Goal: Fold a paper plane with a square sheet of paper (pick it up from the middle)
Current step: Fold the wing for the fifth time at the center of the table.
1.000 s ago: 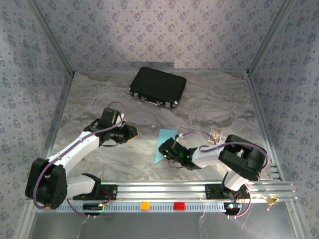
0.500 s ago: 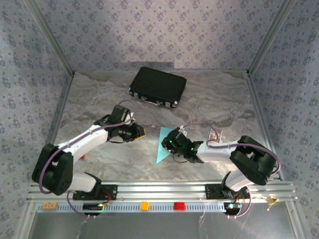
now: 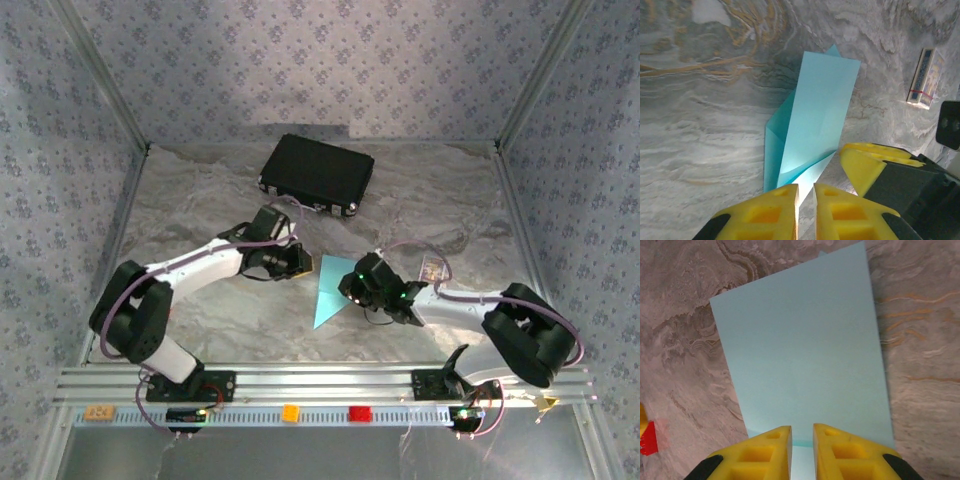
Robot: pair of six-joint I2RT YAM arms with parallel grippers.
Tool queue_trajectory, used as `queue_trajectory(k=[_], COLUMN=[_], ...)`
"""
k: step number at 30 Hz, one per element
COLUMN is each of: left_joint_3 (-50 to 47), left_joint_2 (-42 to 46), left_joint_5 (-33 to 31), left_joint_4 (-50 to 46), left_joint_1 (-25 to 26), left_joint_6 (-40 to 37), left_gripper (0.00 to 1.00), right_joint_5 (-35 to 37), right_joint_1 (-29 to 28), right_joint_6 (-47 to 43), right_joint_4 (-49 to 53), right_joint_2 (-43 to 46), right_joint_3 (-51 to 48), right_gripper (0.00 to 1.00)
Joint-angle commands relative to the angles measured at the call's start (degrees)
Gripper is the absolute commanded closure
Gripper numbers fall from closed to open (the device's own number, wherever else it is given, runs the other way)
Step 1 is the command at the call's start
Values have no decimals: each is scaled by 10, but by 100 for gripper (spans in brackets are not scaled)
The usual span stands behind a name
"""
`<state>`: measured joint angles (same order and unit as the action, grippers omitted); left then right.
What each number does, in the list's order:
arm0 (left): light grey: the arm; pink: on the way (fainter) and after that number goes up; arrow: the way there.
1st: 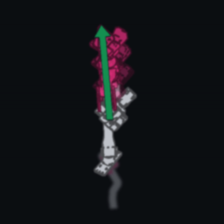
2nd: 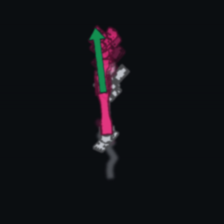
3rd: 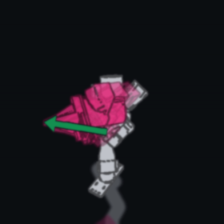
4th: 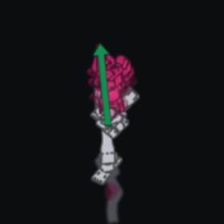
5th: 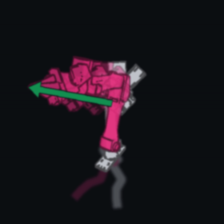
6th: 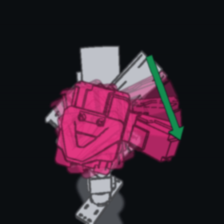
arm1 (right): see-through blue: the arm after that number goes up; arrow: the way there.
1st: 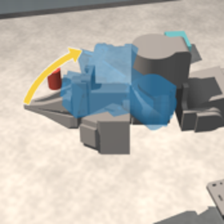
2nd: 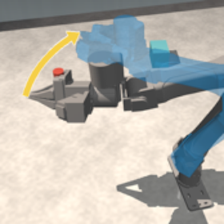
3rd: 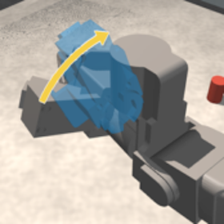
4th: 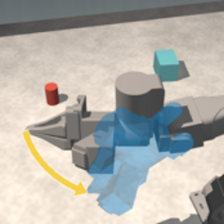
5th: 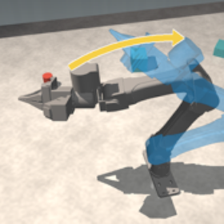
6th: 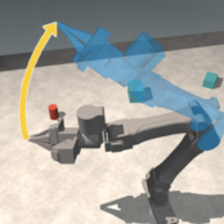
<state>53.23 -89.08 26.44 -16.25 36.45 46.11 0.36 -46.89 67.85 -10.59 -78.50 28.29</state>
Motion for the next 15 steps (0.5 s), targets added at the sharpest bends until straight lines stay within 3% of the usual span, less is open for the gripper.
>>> queue_trajectory(k=[1,8,15], left_joint_3=[23,45,63], left_joint_2=[-27,-67,-104], left_joint_5=[20,49,37], left_joint_4=[15,32,26], left_joint_1=[12,28,26], left_joint_6=[2,-6,-22], left_gripper=[86,87,87], right_joint_5=[-6,-4,-21], right_joint_1=[3,8,9], right_joint_6=[-16,-17,-24], right_joint_4=[26,47,46], right_joint_2=[23,50,56], right_joint_3=[-19,-28,-32], right_gripper=[80,78,78])
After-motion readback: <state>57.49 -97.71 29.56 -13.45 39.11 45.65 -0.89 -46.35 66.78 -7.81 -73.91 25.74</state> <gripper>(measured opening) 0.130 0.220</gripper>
